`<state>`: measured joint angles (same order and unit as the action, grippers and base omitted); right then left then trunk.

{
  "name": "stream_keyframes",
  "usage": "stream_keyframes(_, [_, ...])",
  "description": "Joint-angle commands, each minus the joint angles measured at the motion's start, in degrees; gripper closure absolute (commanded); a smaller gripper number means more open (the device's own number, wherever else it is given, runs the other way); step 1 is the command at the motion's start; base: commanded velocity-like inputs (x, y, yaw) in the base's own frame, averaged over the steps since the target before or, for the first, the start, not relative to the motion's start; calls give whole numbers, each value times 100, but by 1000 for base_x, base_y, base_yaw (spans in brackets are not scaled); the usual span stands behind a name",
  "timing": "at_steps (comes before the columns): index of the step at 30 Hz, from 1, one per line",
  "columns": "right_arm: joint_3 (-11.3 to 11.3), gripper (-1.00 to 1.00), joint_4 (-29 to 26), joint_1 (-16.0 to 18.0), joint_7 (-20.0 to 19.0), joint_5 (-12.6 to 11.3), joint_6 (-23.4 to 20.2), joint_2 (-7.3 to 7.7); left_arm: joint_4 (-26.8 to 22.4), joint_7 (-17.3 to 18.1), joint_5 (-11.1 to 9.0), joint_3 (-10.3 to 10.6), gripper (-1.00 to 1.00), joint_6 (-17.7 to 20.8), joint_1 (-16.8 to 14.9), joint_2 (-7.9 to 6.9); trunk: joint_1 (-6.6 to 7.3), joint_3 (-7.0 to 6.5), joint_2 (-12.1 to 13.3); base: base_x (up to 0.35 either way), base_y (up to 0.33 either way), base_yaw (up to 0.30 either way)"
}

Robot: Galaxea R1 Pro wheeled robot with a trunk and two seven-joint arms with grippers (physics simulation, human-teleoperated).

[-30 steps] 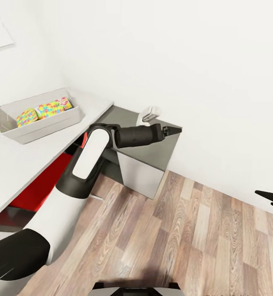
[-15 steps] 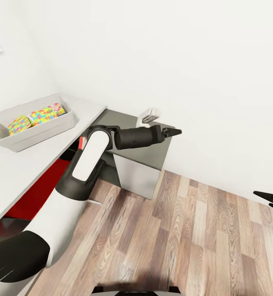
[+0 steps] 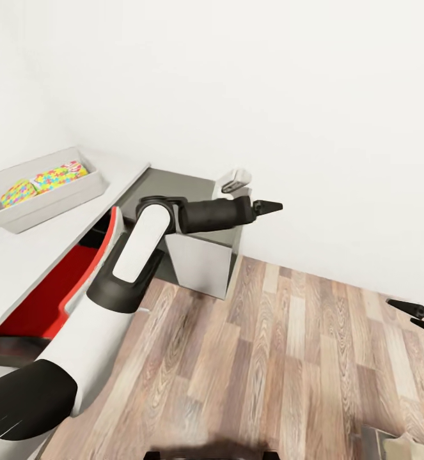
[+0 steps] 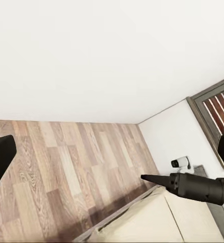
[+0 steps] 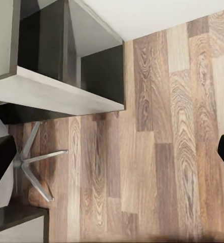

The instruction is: Put all the toys in the child's room - the three board games (two on the bed and one on the table), the two jigsaw puzzles on the table, and the tennis ball on the table - inside the toy box on the table in the child's room.

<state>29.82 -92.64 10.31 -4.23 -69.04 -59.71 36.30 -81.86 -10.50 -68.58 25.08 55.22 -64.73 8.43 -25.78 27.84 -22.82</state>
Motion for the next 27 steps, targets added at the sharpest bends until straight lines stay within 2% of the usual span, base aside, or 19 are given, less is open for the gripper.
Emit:
stream_keyframes(1, [5,-100,0,6,-44,47,-29,1,-4,-59,-58,-1,-100,15,-4,1,0,0,-10,-306,1,-154])
stream_keyframes(19, [-43,-100,0,11,39,49,-29,-22,-7,-58,-59,13,-100,24,99,-8,0,-152,-10,-313,0,-154])
stream_keyframes(25, [-252,-100,0,25,182,61,-29,-100,-41,-62,-52,-19,-100,27,340,-100,0,-203,-10,-276,0,-154])
stream_keyframes(27, [-378,-100,0,34,263,70,-29,-138,-95,-63,-48,-37,-100,21,469,-192,0,-220,-10,-165,0,-154])
